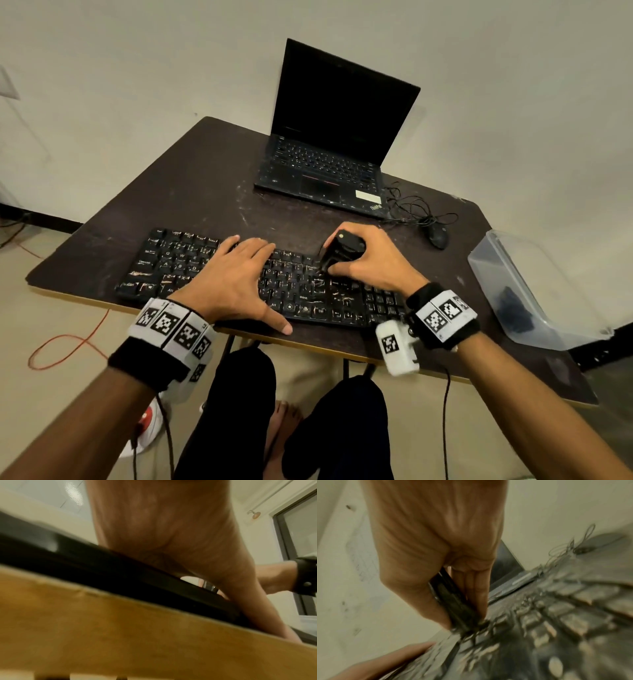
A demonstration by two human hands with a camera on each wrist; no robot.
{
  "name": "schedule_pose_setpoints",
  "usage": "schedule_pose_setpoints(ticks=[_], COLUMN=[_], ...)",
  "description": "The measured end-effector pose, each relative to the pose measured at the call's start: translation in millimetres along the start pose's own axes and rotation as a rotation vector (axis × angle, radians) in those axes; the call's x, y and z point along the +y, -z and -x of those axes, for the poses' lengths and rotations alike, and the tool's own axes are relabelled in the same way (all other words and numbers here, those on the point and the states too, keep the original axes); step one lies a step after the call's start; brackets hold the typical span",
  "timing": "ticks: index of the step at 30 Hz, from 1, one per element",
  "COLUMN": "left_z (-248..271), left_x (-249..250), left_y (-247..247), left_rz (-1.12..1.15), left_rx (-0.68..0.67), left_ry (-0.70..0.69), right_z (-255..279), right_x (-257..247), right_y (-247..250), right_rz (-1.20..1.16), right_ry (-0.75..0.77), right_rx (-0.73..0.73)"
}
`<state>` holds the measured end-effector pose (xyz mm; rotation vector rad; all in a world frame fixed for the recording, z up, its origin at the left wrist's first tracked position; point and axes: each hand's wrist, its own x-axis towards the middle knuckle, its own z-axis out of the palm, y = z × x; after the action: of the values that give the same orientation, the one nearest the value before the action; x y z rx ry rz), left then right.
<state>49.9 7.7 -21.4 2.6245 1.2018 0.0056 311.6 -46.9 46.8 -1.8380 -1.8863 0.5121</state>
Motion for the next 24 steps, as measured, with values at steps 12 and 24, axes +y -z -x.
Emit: schedule_pose_setpoints(ticks=[12,24], left_z=[2.7,3.9], left_x=[-1.5,-4.0], left_y=[2.6,-1.0], left_rz=[0.018,0.028], left_rx=[0.026,0.054], left_ry=[-0.032,-0.046], right_z=[-13.9,18.7], right_x=[-11.7,6.2], right_y=[-5.5,1.6], right_rz=[0.009,0.065], right_ry=[0.003,-0.062], right_rx=[0.048,0.089])
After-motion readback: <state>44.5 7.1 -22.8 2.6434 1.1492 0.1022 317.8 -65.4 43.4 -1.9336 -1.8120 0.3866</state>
